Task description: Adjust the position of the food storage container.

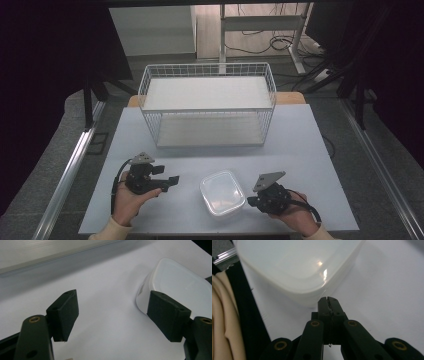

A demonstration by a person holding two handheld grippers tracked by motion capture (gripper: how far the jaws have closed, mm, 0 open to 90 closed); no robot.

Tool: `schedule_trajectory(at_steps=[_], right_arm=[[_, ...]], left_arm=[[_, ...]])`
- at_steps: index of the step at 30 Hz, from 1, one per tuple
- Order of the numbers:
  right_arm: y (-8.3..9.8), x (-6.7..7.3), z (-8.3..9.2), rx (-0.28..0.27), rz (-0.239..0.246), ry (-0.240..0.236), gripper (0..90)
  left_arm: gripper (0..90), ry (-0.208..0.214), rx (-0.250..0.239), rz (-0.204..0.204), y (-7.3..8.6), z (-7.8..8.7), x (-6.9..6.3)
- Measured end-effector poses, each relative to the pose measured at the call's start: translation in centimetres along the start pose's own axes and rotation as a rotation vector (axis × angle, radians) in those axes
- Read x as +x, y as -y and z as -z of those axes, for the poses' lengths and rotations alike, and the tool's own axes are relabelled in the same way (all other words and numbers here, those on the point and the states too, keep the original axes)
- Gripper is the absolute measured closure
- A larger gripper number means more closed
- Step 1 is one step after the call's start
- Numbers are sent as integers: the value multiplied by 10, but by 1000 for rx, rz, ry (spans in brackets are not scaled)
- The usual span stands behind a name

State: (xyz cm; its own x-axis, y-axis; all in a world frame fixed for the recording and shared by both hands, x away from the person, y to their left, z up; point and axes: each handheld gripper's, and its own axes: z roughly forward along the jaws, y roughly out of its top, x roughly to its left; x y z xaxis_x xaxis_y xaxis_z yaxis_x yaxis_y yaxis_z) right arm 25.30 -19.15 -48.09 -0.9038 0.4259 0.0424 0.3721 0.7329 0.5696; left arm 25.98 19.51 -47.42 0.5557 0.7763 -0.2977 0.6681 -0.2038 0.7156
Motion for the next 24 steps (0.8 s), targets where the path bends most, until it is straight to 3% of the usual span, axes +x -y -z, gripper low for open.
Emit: schedule_trajectory(at_steps=[11, 14, 24], right_arm=[[-1, 11, -6, -12, 22, -67, 896], [-2, 13, -8, -12, 21, -65, 896], [-25, 20, -29, -20, 37, -103, 896]], left_arm=[[249, -1, -2, 0, 0, 0, 0], [249, -1, -3, 2, 0, 0, 0], [249, -7, -11, 14, 1, 2, 5]])
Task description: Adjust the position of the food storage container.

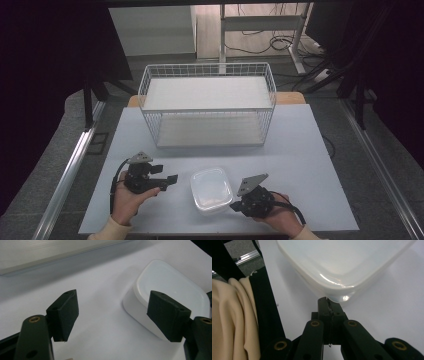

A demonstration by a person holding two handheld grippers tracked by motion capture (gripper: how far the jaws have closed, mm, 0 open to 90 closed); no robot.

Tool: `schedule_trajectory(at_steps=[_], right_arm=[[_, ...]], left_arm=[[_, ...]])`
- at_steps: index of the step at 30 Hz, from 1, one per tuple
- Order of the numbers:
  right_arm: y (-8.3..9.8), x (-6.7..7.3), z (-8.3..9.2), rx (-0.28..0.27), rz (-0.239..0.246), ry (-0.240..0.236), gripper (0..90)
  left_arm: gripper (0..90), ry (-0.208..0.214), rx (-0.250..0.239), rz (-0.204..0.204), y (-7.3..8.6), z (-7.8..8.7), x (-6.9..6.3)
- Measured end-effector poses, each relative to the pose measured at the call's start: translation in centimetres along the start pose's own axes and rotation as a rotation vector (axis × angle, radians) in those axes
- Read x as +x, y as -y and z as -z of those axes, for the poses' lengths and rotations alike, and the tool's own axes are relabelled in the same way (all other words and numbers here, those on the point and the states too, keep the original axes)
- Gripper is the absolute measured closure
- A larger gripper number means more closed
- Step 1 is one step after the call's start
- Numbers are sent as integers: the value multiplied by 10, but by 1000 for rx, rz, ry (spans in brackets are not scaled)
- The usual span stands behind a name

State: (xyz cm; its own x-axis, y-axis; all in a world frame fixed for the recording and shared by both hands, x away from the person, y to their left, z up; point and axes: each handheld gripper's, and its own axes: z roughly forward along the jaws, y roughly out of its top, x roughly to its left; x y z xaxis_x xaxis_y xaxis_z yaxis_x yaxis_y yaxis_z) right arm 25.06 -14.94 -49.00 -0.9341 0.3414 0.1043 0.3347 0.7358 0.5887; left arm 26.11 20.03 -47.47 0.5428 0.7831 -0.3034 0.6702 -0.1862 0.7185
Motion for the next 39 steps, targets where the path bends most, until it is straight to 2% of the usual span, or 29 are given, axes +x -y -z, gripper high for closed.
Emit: schedule_trajectory(at_steps=[5, 10, 15, 17, 20, 21, 22, 23, 24, 25, 26, 27, 29, 30, 31, 34, 38, 39], right_arm=[[-10, -1, -11, 0, 10, -7, 896], [-7, 0, -11, -5, 10, -6, 896], [-1, 2, 0, -30, 2, 5, 896], [6, 1, 18, -67, -13, 31, 895], [13, -8, 31, -105, -65, 73, 895], [17, -13, 36, -127, -103, 92, 894], [17, -13, 36, -127, -103, 92, 894], [23, -23, 42, -184, -183, 105, 831], [24, -27, 42, -204, -205, 108, 787], [24, -27, 42, -204, -205, 108, 787], [25, -30, 43, -218, -233, 113, 719], [27, -33, 43, -231, -264, 145, 586], [27, -33, 42, -237, -269, 149, 556], [27, -34, 43, -250, -287, 152, 470], [27, -35, 43, -252, -293, 152, 447], [26, -36, 45, -261, -306, 156, 410], [25, -40, 49, -284, -327, 131, 362], [24, -42, 51, -295, -346, 120, 337]], left_arm=[[249, -2, -8, 5, 0, 2, 2], [250, -3, -10, 11, 0, 2, 2], [250, -3, -12, 11, 0, 3, 2], [250, -1, -18, 14, 0, 4, 1], [249, 4, -26, 19, 0, 6, -1], [248, 6, -30, 21, 0, 6, -2], [248, 6, -30, 21, 0, 6, -2], [247, 13, -35, 30, 1, 7, -2], [246, 25, -43, 45, 0, 9, -2], [246, 25, -43, 45, 0, 9, -2], [246, 30, -47, 55, 0, 9, -2], [245, 40, -56, 75, 1, 9, -2], [245, 45, -56, 86, 2, 9, -1], [246, 61, -55, 115, 3, 9, -2], [246, 66, -54, 125, 4, 9, -3], [247, 70, -51, 139, 5, 9, -4], [248, 75, -52, 165, 6, 8, -6], [248, 79, -53, 171, 6, 8, -6]])
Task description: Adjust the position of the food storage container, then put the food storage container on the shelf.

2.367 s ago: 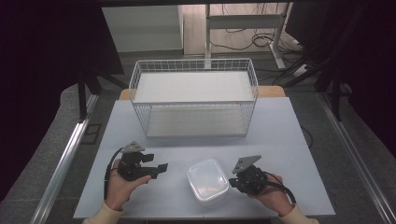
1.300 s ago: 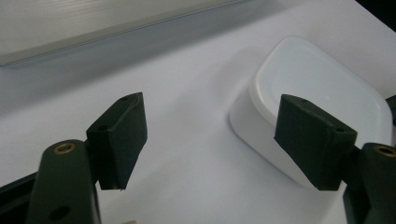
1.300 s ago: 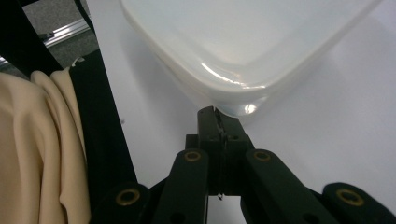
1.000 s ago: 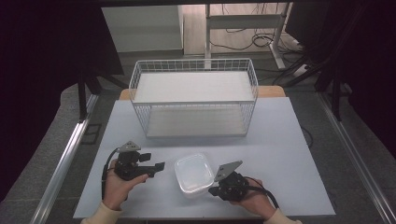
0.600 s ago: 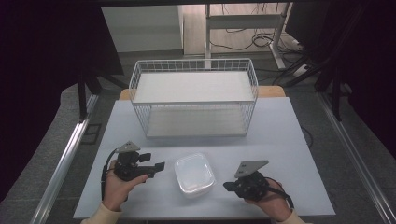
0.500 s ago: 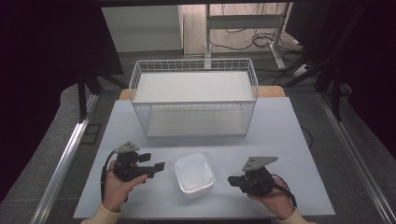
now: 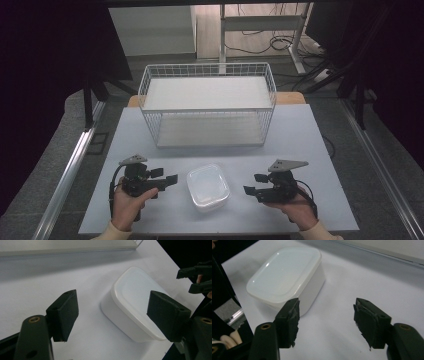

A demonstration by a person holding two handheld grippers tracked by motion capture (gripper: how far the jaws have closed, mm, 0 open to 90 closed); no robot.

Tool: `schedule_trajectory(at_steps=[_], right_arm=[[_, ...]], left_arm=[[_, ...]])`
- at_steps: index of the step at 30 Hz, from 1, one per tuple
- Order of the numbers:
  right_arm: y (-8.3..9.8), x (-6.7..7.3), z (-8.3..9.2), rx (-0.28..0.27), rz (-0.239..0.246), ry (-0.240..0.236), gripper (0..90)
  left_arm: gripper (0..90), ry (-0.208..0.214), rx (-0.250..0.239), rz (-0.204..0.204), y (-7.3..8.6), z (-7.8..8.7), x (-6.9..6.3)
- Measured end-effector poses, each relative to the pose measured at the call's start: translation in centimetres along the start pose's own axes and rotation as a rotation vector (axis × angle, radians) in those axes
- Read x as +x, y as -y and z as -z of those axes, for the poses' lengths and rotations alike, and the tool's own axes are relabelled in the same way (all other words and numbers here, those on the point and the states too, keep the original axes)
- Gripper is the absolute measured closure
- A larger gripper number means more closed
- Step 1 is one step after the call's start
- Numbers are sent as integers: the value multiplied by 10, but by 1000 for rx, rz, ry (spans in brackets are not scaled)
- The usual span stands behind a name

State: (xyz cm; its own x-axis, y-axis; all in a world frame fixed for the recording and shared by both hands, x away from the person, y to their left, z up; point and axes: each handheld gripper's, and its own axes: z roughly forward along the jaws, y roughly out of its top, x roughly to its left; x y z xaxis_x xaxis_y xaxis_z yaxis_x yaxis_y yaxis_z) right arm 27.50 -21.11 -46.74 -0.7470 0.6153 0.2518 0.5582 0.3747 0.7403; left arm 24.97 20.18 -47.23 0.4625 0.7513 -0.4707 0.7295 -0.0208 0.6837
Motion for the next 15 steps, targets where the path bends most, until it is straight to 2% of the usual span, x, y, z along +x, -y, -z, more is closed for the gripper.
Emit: schedule_trajectory(at_steps=[3, 9, 15], right_arm=[[-3, -2, 1, -9, -20, -20, 312], [-9, -4, 0, -9, -22, -30, 271], [-15, -5, 1, -1, -37, -48, 302]], left_arm=[[248, -4, -6, 24, 3, 0, -2], [230, -7, -6, 41, 5, -2, -7], [239, 3, 13, 53, 6, -7, -13]])
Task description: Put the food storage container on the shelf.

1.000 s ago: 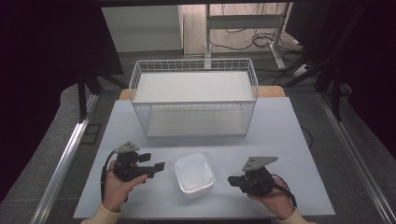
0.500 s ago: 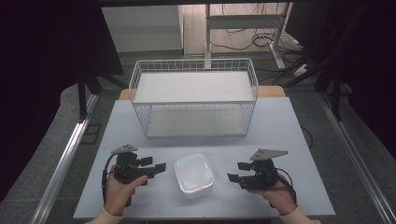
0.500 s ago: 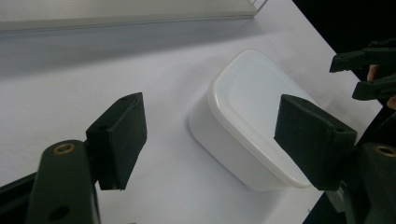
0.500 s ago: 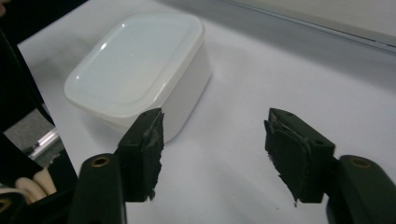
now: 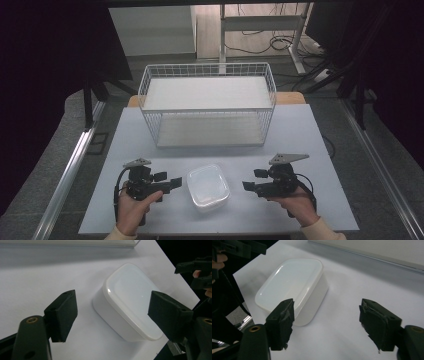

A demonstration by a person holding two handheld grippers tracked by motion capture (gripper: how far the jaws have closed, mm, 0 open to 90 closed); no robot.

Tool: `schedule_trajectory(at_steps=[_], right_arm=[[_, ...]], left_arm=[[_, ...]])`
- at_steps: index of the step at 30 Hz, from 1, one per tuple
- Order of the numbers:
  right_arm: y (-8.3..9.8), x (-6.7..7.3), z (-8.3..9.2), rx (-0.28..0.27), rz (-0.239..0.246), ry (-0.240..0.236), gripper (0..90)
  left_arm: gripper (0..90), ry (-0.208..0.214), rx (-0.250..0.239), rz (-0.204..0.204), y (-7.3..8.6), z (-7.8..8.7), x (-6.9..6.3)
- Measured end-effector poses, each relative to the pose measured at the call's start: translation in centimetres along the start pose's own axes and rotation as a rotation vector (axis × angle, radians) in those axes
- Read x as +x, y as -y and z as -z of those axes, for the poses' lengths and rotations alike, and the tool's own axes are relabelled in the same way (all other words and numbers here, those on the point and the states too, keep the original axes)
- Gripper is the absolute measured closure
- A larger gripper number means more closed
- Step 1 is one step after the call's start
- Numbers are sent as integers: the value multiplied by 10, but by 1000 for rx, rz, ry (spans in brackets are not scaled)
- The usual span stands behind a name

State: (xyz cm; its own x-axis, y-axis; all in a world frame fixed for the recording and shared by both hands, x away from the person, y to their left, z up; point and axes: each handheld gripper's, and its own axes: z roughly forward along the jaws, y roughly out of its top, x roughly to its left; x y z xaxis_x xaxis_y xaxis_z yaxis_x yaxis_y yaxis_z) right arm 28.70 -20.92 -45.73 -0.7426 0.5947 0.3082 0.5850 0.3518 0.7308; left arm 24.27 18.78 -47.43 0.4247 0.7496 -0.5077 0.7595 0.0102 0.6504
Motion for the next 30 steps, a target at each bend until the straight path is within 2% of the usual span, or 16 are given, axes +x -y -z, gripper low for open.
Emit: schedule_trajectory(at_steps=[4, 6, 7, 9, 16, 17, 19, 24, 29, 30], right_arm=[[-4, -1, -3, 6, -9, -17, 317], [-9, -1, -10, 23, -22, -32, 327], [-9, -1, -10, 23, -22, -32, 327], [-13, -2, -18, 47, -46, -59, 334], [-21, -2, -39, 85, -74, -88, 346], [-23, -1, -45, 92, -85, -94, 356], [-24, -1, -47, 94, -89, -96, 359], [-27, 0, -59, 119, -116, -106, 386], [-27, -3, -67, 133, -146, -124, 406], [-27, -5, -71, 140, -166, -137, 421]], left_arm=[[243, 9, 18, 18, 2, -5, -3], [243, 23, 23, 46, 4, -8, -3], [243, 23, 23, 46, 4, -8, -3], [243, 33, 23, 61, 5, -10, -4], [239, 58, 25, 114, 9, -16, -4], [243, 69, 29, 134, 10, -18, -3], [246, 80, 34, 148, 11, -21, -2], [282, 106, 53, 198, 16, -33, -1], [319, 133, 68, 223, 19, -39, 1], [330, 138, 70, 228, 20, -40, 2]])
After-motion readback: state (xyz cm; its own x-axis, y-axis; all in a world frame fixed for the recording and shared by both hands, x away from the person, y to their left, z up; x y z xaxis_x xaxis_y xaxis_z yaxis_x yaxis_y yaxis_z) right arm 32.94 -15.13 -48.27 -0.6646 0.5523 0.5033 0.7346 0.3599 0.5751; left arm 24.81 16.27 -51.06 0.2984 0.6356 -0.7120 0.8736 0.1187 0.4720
